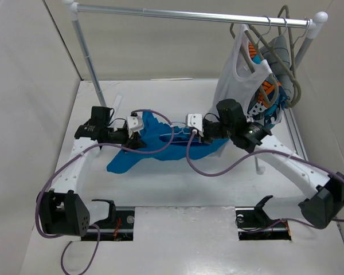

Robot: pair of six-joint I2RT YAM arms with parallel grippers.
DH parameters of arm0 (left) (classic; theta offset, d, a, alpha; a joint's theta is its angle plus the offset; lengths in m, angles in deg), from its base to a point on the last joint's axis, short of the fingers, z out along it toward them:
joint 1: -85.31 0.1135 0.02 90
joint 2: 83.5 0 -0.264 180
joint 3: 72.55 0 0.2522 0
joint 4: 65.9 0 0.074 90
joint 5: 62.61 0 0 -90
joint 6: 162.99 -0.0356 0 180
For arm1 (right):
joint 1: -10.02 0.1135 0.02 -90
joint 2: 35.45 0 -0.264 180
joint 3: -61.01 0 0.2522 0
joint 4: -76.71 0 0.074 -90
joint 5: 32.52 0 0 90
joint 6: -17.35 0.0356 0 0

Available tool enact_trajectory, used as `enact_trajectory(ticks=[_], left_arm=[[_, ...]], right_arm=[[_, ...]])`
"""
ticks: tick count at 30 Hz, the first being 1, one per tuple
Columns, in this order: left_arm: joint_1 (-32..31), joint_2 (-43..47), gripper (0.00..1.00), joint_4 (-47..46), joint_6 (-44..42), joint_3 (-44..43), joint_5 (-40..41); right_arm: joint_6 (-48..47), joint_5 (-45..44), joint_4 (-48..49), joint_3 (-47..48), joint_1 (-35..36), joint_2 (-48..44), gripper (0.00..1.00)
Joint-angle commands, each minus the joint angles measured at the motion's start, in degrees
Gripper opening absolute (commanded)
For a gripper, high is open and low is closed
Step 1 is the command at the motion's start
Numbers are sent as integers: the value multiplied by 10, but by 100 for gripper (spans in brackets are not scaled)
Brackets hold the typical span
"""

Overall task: Place the t-shirt on the hanger
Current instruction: Place tshirt on hanger

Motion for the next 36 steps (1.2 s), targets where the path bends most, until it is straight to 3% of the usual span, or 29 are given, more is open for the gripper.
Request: enact_trajectory(ticks=[1, 5, 6, 9, 11, 15, 21, 23, 27, 29, 31, 34, 36], left_arm=[[22, -9, 14, 15, -11, -22, 34], [22, -9, 46, 8, -11, -33, -11], [22, -9, 50, 0, 23, -41, -18], [22, 2, 84, -39, 75, -65, -25], [22, 21, 100, -80, 127, -77, -20], [22, 54, 100, -164, 248, -99, 34], [22, 97, 100, -196, 278, -117, 39], [22, 108, 100, -216, 345, -131, 58], [22, 109, 100, -222, 411, -139, 34], [22, 109, 100, -198, 395, -144, -19], [22, 115, 100, -197, 395, -137, -27], [22, 139, 100, -178, 390, -137, 28], [22, 147, 100, -127, 330, -161, 69]], right_arm=[[-4, -34, -95, 31, -13, -50, 0], [21, -60, -102, 70, 0, -64, 0], [29, -77, -102, 77, 6, -64, 0], [64, -118, -102, 101, 6, -58, 0], [94, -134, -96, 109, 12, -58, 0], [145, -169, -73, 138, 12, -58, 0], [211, -249, -38, 192, 28, -29, 0], [248, -270, -16, 207, 28, -21, 0], [345, -340, 102, 187, 41, -15, 0], [414, -456, 191, 167, 71, -15, 0], [425, -551, 240, 159, 114, -15, 0], [418, -662, 271, 191, 146, 5, 0], [388, -663, 290, 214, 166, 11, 0]])
